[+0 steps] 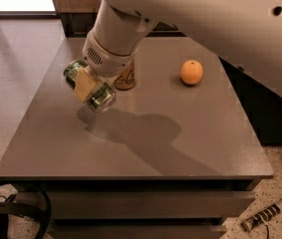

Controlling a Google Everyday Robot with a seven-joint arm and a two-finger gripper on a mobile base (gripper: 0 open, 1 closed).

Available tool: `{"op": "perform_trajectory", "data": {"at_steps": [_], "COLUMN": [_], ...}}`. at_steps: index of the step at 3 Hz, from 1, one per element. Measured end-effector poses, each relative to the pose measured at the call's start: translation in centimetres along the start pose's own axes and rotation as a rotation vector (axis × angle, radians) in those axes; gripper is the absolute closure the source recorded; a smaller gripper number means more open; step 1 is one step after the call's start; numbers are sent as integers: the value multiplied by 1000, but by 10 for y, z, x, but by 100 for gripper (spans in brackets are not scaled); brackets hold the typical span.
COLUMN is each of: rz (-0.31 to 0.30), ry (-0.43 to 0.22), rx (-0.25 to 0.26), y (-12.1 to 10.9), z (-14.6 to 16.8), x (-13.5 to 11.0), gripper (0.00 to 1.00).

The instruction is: Place green can upright

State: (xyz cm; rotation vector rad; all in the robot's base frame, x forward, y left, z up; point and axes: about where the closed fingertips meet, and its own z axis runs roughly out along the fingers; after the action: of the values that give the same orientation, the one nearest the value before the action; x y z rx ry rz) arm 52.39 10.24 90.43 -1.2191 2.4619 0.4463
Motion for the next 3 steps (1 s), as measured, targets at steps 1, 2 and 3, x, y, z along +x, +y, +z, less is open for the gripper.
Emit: {"op": "perform_trajectory", "data": {"at_steps": [1, 2, 3], "rz": [-70, -139, -209], "ry": [-149, -277, -432], "rx": [-59, -93, -124], "y": [2, 4, 5], "z": [1, 3, 8], "x": [-4, -6, -3], "gripper": [100, 100, 100]}}
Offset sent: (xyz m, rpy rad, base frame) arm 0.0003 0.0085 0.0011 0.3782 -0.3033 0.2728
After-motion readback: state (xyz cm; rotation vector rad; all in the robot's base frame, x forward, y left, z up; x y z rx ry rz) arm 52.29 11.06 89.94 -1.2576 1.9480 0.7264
